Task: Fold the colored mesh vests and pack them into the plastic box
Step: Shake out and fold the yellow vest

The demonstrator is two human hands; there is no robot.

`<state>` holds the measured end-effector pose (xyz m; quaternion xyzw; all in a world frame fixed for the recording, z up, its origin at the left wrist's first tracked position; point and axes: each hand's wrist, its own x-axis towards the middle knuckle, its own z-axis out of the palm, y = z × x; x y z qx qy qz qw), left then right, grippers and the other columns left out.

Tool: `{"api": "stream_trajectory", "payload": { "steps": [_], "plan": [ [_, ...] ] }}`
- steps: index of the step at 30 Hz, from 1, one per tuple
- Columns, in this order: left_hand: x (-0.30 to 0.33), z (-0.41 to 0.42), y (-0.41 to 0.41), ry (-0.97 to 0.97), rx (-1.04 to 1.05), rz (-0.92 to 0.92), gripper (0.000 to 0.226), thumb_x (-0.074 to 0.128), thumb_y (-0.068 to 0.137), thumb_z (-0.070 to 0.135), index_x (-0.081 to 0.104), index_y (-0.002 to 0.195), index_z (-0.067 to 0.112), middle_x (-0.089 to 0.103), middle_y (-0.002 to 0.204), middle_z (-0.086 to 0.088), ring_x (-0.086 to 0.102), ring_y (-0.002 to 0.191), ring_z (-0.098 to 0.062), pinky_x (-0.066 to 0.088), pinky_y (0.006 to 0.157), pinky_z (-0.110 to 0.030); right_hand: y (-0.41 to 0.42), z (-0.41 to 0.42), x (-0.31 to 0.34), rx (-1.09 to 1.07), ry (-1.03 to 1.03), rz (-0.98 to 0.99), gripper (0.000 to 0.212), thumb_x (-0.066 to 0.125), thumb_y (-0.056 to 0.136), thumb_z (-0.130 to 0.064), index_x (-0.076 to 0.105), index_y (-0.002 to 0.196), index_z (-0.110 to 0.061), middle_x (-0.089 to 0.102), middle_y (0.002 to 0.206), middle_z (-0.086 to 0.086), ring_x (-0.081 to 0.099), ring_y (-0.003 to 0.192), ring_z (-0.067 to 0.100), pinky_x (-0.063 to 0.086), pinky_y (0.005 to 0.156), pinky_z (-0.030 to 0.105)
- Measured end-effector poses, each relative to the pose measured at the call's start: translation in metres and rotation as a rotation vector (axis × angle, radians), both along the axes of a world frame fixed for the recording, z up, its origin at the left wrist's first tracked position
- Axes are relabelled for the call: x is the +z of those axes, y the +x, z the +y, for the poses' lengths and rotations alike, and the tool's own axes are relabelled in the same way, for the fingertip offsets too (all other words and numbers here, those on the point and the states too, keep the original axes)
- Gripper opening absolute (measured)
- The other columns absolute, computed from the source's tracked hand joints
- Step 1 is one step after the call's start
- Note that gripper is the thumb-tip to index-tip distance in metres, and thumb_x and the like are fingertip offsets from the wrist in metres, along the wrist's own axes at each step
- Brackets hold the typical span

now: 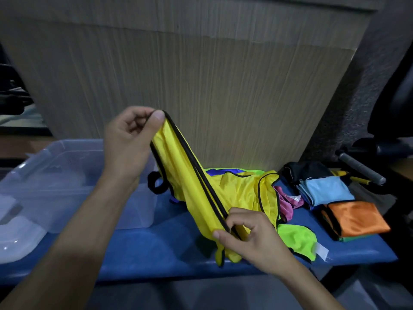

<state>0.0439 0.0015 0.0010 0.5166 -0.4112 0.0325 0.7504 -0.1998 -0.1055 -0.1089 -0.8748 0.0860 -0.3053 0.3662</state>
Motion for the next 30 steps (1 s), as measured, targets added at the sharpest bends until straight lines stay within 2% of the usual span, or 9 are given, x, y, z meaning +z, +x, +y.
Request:
{"api": "stream_trajectory", "payload": {
  "steps": [8, 11, 15, 18, 21, 23, 25, 27, 30],
  "plan": [
    [0.134, 0.03, 0.014, -0.131, 0.03, -0.097, 0.006, 0.073, 0.092, 0.023, 0.069, 0.089, 0.025, 0.067, 0.069, 0.018, 0.056, 0.069, 0.004, 0.046, 0.069, -0.018, -0.041, -0.009, 0.081, -0.04, -0.131, -0.11, 0.038, 0.079, 0.086, -0.035, 0.048, 0.064, -0.028, 0.043, 0.063, -0.011, 0.041, 0.061, 0.01, 0.033, 0.06, 0.024],
    [0.178, 0.052, 0.01, -0.172, -0.016, -0.109, 0.006, 0.073, 0.093, 0.023, 0.068, 0.088, 0.023, 0.067, 0.07, 0.015, 0.057, 0.071, 0.001, 0.047, 0.072, -0.021, -0.062, -0.022, 0.126, -0.131, -0.253, -0.139, 0.035, 0.077, 0.086, -0.043, 0.055, 0.066, -0.024, 0.049, 0.061, -0.007, 0.043, 0.057, 0.01, 0.036, 0.055, 0.03],
    [0.211, 0.089, 0.001, -0.055, -0.156, -0.16, 0.007, 0.068, 0.097, 0.026, 0.068, 0.092, 0.021, 0.069, 0.074, 0.01, 0.063, 0.072, -0.003, 0.055, 0.075, -0.025, -0.088, -0.048, 0.19, -0.334, -0.309, -0.258, 0.036, 0.078, 0.085, -0.047, 0.063, 0.067, -0.02, 0.051, 0.056, -0.001, 0.042, 0.055, 0.005, 0.034, 0.05, 0.029],
    [0.209, 0.112, 0.004, 0.143, -0.327, -0.216, 0.01, 0.068, 0.093, 0.03, 0.074, 0.092, 0.022, 0.07, 0.085, 0.006, 0.065, 0.08, -0.006, 0.058, 0.082, -0.024, -0.101, -0.061, 0.236, -0.423, -0.293, -0.342, 0.031, 0.077, 0.084, -0.035, 0.064, 0.067, -0.012, 0.049, 0.057, -0.003, 0.039, 0.056, 0.004, 0.031, 0.051, 0.024],
    [0.186, 0.124, 0.015, 0.338, -0.33, -0.333, 0.024, 0.083, 0.077, 0.045, 0.078, 0.094, 0.029, 0.075, 0.092, 0.009, 0.065, 0.083, 0.001, 0.052, 0.079, -0.011, -0.102, -0.066, 0.255, -0.353, -0.174, -0.409, 0.032, 0.075, 0.083, -0.035, 0.063, 0.065, -0.012, 0.05, 0.055, -0.012, 0.04, 0.056, 0.001, 0.031, 0.051, 0.017],
    [0.163, 0.127, 0.022, 0.424, -0.297, -0.396, 0.022, 0.082, 0.084, 0.026, 0.074, 0.105, 0.024, 0.076, 0.111, 0.004, 0.066, 0.098, 0.0, 0.05, 0.087, -0.011, -0.099, -0.071, 0.254, -0.281, -0.072, -0.392, 0.033, 0.076, 0.079, -0.047, 0.066, 0.061, -0.021, 0.054, 0.056, -0.014, 0.044, 0.057, -0.001, 0.035, 0.054, 0.013],
    [0.137, 0.13, 0.03, 0.48, -0.292, -0.436, 0.03, 0.071, 0.089, 0.002, 0.07, 0.112, 0.021, 0.074, 0.116, 0.002, 0.066, 0.106, -0.004, 0.049, 0.092, -0.014, -0.099, -0.079, 0.245, -0.223, 0.0, -0.334, 0.04, 0.081, 0.069, -0.064, 0.073, 0.066, -0.024, 0.062, 0.064, -0.012, 0.052, 0.063, -0.001, 0.042, 0.06, 0.011],
    [0.113, 0.131, 0.034, 0.537, -0.262, -0.46, 0.03, 0.073, 0.09, 0.003, 0.071, 0.11, 0.025, 0.075, 0.109, -0.002, 0.066, 0.098, -0.01, 0.052, 0.085, -0.023, -0.097, -0.087, 0.234, -0.199, 0.007, -0.255, 0.049, 0.084, 0.064, -0.066, 0.077, 0.074, -0.018, 0.069, 0.073, -0.004, 0.059, 0.07, 0.004, 0.048, 0.065, 0.013],
    [0.087, 0.132, 0.036, 0.57, -0.211, -0.455, 0.027, 0.074, 0.087, 0.005, 0.073, 0.099, 0.03, 0.072, 0.091, -0.002, 0.063, 0.077, -0.009, 0.052, 0.065, -0.025, -0.092, -0.096, 0.218, -0.188, 0.0, -0.146, 0.038, 0.085, 0.069, -0.043, 0.078, 0.079, -0.008, 0.073, 0.08, 0.015, 0.062, 0.074, 0.011, 0.049, 0.066, 0.013]
  ]
}}
